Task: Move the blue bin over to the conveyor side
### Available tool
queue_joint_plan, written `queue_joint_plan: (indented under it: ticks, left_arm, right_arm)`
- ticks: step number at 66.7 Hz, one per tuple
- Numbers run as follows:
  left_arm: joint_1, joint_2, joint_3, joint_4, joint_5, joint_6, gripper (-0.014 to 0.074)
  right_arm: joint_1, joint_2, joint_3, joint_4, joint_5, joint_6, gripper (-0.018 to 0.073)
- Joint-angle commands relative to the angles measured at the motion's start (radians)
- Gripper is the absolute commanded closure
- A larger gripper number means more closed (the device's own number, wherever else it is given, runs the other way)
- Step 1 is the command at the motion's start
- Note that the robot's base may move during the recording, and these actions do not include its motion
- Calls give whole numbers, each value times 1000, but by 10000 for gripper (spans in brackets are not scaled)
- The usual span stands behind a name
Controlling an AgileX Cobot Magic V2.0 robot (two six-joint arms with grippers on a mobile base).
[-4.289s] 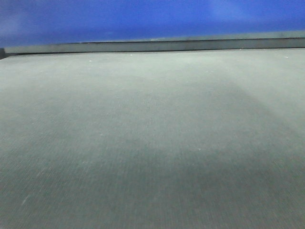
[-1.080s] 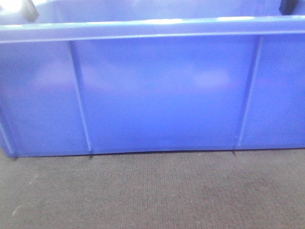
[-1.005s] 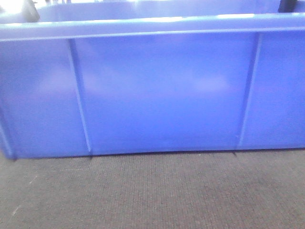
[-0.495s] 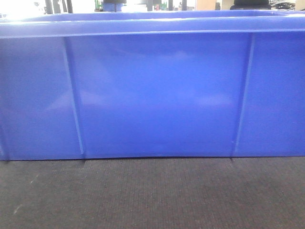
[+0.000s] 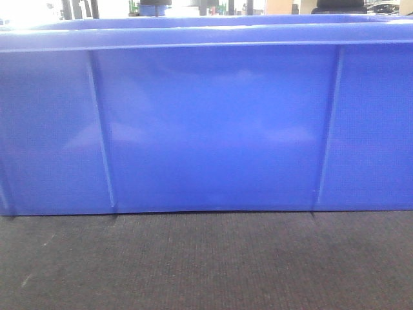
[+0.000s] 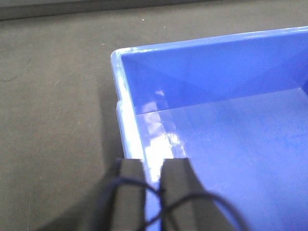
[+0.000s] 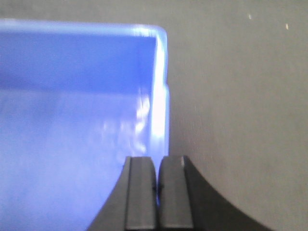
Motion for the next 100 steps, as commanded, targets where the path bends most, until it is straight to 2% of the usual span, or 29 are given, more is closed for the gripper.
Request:
queue_joint_plan:
  ticks: [1, 13, 23, 34, 42, 59, 100]
  left_arm:
    - [-3, -99, 122, 3, -81, -5, 629]
    - [-3, -289, 400, 3, -198, -5, 615]
    - [-3, -440, 576, 3, -238, -5, 615]
    - [-3, -582, 701, 3, -309, -5, 615]
    - [-3, -671, 751, 3, -355, -5, 615]
    - [-3, -788, 768, 14, -353, -5, 615]
    - [-3, -813, 768, 14, -353, -5, 615]
  right_arm:
    - [-2, -100, 158, -15, -79, -7, 638]
    - [-2, -318, 494, -17, -268, -7, 637]
    - [-2, -522, 732, -17, -394, -9, 637]
    - [-2, -728, 873, -17, -456, -9, 637]
    - [-2, -863, 912, -17, -483, -9, 637]
    - [-2, -1062, 916, -17, -525, -9, 637]
    - [-2, -1079, 916, -17, -543, -9, 637]
